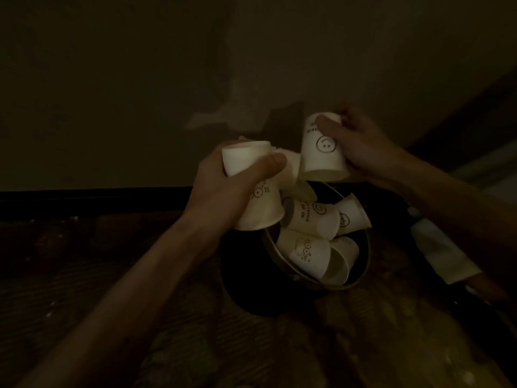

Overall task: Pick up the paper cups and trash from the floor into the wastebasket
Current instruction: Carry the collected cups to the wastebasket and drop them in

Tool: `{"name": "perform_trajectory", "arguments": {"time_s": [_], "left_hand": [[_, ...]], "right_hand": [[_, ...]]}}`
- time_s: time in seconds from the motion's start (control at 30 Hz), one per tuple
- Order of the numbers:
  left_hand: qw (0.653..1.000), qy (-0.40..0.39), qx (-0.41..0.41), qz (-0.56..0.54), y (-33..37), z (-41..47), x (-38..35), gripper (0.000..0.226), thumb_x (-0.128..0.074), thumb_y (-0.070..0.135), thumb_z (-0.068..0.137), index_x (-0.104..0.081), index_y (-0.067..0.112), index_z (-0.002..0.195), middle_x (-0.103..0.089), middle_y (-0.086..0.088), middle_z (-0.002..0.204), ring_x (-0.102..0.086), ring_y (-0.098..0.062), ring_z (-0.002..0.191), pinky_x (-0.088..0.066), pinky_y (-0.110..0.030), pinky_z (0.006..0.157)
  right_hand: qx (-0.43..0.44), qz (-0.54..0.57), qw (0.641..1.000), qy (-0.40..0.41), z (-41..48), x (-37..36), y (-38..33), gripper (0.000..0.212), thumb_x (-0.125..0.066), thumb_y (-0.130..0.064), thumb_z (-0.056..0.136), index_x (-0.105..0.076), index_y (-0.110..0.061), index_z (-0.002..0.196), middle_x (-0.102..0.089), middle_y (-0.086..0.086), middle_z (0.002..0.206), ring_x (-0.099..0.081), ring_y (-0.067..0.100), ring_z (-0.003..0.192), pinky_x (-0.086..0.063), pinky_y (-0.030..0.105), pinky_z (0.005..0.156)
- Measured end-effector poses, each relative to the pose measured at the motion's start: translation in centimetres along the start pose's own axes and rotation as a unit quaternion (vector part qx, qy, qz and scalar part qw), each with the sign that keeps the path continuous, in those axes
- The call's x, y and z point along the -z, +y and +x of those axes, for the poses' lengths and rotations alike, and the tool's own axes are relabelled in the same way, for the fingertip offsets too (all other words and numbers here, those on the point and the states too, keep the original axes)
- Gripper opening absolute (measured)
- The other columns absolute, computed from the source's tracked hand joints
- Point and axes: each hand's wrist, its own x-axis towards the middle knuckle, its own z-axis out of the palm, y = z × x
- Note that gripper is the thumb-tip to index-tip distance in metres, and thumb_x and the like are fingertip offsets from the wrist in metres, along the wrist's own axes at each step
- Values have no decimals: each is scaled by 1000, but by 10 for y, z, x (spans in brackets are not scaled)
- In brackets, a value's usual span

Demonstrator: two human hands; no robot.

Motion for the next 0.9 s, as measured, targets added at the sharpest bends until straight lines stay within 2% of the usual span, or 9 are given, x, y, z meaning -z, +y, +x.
{"name": "perform_trajectory", "arguments": {"time_s": [0.13, 0.27, 0.37, 0.43, 0.57, 0.73, 0.8, 0.87, 0.9], "left_hand": [[999, 6, 15, 32, -5, 9, -15, 60, -86, 55, 55, -68, 30, 107, -74, 12, 97, -72, -6, 88, -60, -28, 67], [997, -5, 40, 61, -5, 14, -30, 67, -77, 57, 47, -68, 29, 107, -75, 11, 94, -72, -5, 85, -59, -26, 63], [995, -3, 42, 86, -7, 16, -37, 70, -76, 58, 47, -67, 29, 110, -74, 10, 96, -72, -5, 86, -57, -22, 60], [994, 3, 43, 99, -7, 18, -40, 67, -76, 60, 46, -67, 32, 105, -74, 14, 93, -72, -4, 84, -57, -22, 58], [994, 6, 46, 98, -5, 18, -46, 68, -76, 58, 48, -67, 30, 109, -75, 9, 98, -73, -8, 87, -59, -27, 63], [995, -10, 22, 97, 9, 13, -49, 57, -79, 53, 58, -68, 27, 108, -76, 6, 97, -74, -12, 88, -58, -27, 62], [995, -21, 21, 90, 13, 12, -49, 48, -81, 49, 64, -69, 28, 105, -76, 5, 97, -74, -14, 87, -59, -27, 61], [996, -39, 23, 81, 13, 9, -53, 48, -78, 48, 62, -69, 27, 105, -77, 4, 97, -74, -15, 87, -58, -27, 60], [995, -53, 24, 79, 13, 8, -56, 50, -76, 47, 62, -69, 25, 106, -77, 3, 97, -74, -15, 88, -58, -27, 60]], "right_hand": [[84, -165, 982, -30, 25, 25, 38, 48, -66, -33, 90, -45, -23, 132, -57, -13, 111, -61, 1, 94, -52, 19, 66], [118, -246, 958, -89, 31, 34, 69, 53, -71, -33, 88, -41, -31, 132, -52, -23, 104, -58, -13, 88, -48, 7, 61], [73, -233, 960, -135, 42, 32, 90, 46, -64, -34, 93, -42, -27, 133, -55, -14, 108, -60, -2, 93, -46, 13, 63], [54, -243, 956, -157, 49, 29, 97, 50, -57, -39, 96, -39, -23, 140, -54, -10, 114, -57, 6, 99, -43, 17, 67], [55, -267, 949, -159, 54, 26, 102, 65, -40, -58, 97, -27, -23, 150, -47, -5, 131, -50, 7, 102, -38, 16, 71], [67, -219, 960, -160, 44, 35, 88, 72, -34, -67, 93, -27, -28, 153, -38, -1, 153, -40, 16, 135, -38, 34, 105], [87, -204, 966, -135, 30, 39, 78, 66, -33, -66, 94, -37, -28, 148, -47, -10, 145, -45, 0, 128, -39, 24, 104], [129, -134, 978, -89, 9, 43, 64, 49, -35, -63, 96, -54, -33, 130, -57, -29, 115, -52, -22, 97, -41, 6, 83], [144, -92, 981, -88, -2, 46, 59, 43, -38, -64, 95, -60, -35, 118, -61, -28, 104, -57, -18, 90, -45, 8, 77]]}}
